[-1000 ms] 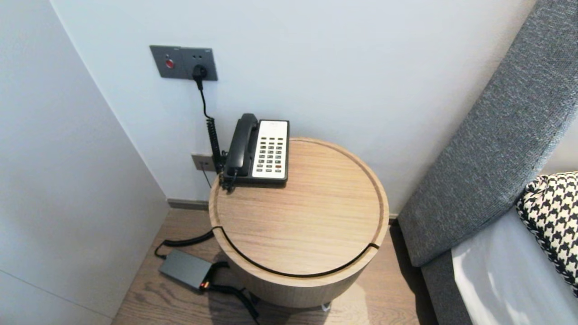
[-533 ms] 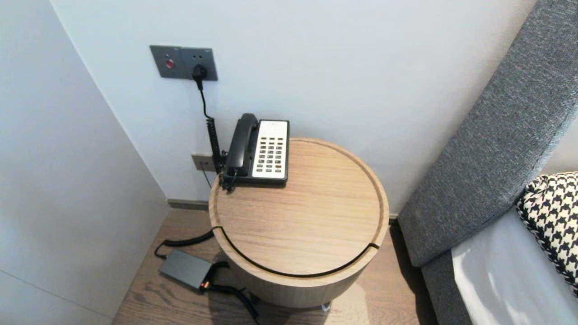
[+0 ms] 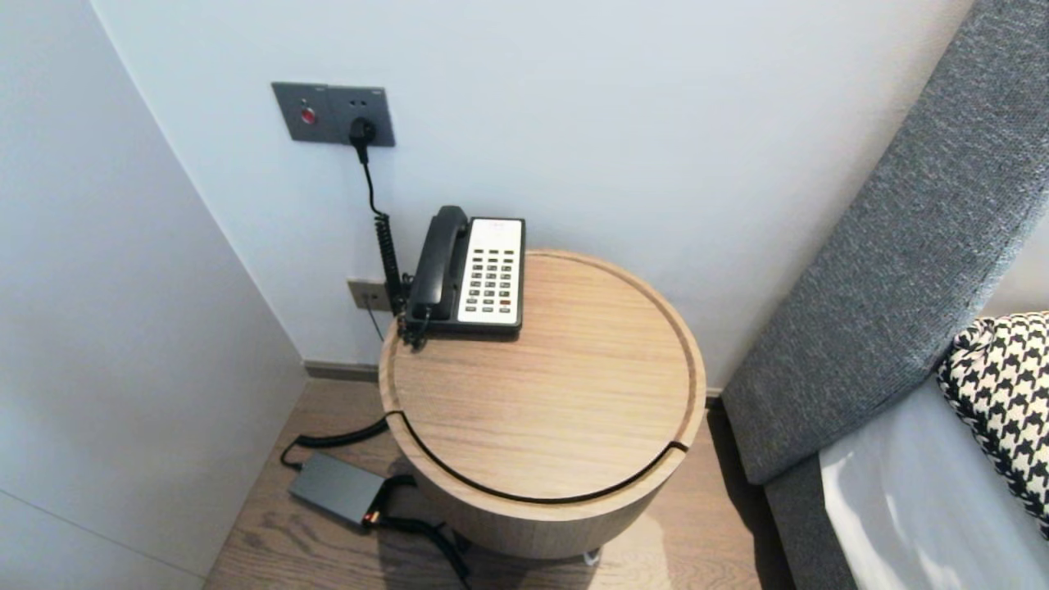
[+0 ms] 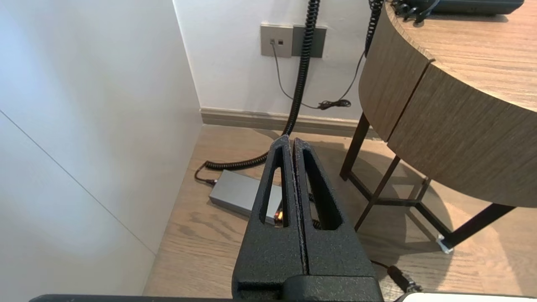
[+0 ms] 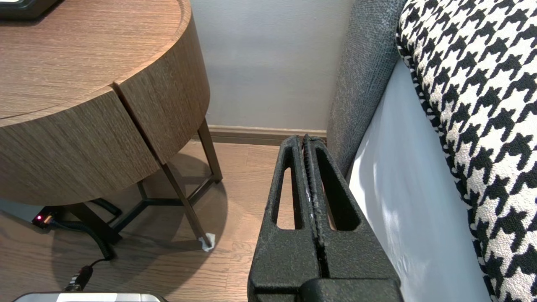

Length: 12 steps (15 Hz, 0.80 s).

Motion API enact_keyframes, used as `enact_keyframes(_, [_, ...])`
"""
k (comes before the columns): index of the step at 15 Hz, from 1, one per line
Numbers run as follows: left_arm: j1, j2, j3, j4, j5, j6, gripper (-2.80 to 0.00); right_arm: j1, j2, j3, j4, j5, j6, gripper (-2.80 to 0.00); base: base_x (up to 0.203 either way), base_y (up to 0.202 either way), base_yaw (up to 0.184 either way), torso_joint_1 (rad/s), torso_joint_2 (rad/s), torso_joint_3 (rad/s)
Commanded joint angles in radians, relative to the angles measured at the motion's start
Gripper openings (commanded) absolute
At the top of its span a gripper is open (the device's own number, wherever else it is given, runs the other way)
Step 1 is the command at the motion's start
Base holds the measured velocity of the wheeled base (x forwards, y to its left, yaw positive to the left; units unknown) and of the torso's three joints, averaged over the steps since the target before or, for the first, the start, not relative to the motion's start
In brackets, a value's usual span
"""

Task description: Open the nightstand drawer

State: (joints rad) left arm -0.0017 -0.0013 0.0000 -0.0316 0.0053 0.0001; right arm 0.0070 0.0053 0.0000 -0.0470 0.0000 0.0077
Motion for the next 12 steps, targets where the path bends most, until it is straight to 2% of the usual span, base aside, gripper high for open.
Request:
enact_keyframes(1, [0.0, 0.0, 0.009, -0.001, -0.001, 0.0, -2.8, 0.001, 0.002, 0.025, -0.001, -0.002, 0.002, -2.8, 0.0, 0.0, 0.0, 0.0, 0.0, 0.0])
enact_keyframes(12, [0.0, 0.0, 0.009, -0.001, 0.001, 0.0, -2.8, 0.001, 0.002, 0.025, -0.001, -0.002, 0.002, -2.8, 0.0, 0.0, 0.0, 0.0, 0.0, 0.0])
